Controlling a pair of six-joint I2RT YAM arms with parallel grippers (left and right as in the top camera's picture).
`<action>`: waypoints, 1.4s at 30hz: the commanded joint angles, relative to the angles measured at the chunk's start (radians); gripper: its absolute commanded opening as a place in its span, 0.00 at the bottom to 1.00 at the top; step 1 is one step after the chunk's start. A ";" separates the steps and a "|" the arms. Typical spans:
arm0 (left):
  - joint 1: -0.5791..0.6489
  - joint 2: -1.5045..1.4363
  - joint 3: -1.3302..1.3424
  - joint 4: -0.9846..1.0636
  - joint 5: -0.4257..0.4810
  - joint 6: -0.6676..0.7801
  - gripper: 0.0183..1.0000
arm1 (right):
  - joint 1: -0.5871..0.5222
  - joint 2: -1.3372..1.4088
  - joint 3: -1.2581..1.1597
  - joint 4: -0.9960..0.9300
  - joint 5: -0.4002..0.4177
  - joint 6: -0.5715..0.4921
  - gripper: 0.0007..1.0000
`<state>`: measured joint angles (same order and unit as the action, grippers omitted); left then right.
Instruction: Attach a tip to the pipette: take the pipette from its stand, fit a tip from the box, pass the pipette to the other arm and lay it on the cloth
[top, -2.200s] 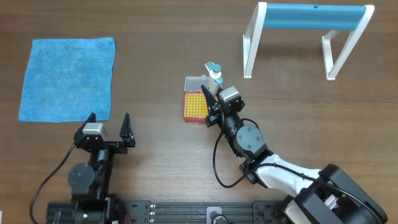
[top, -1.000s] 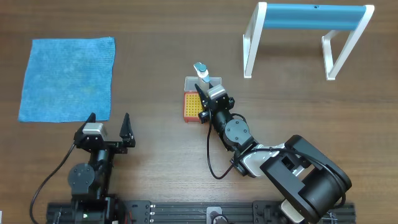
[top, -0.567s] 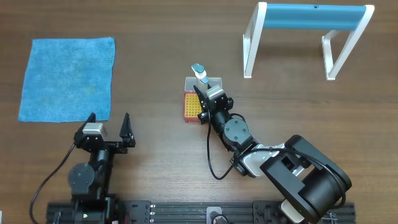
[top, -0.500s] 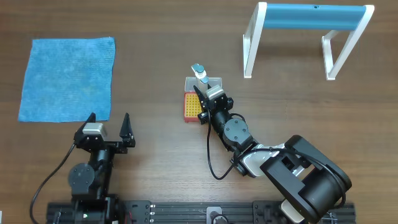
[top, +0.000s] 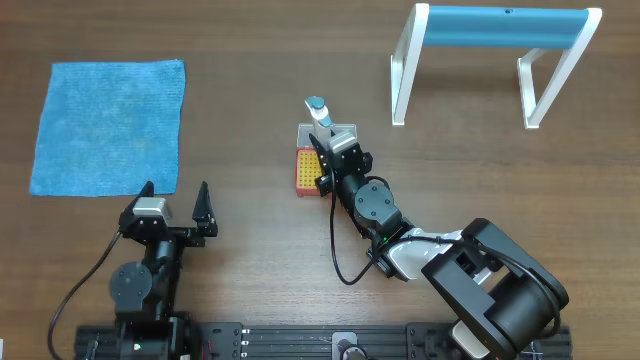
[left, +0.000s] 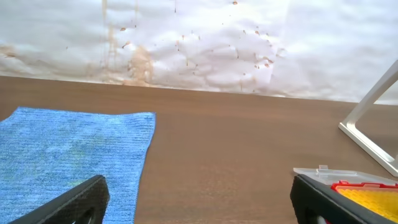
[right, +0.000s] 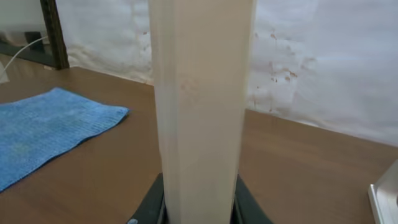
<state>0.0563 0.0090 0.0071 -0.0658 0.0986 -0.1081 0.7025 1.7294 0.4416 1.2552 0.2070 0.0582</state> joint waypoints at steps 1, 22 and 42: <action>0.004 -0.006 -0.002 -0.005 0.018 0.012 0.94 | -0.007 0.050 -0.021 -0.051 -0.009 0.055 0.07; 0.004 -0.006 -0.002 -0.005 0.018 0.012 0.94 | -0.013 0.105 -0.021 -0.109 -0.021 0.087 0.07; 0.004 -0.006 -0.002 -0.005 0.018 0.012 0.94 | -0.013 -0.024 -0.021 -0.027 -0.021 0.032 0.07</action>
<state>0.0563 0.0090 0.0071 -0.0658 0.0986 -0.1081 0.6891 1.7176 0.4503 1.2251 0.2066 0.1150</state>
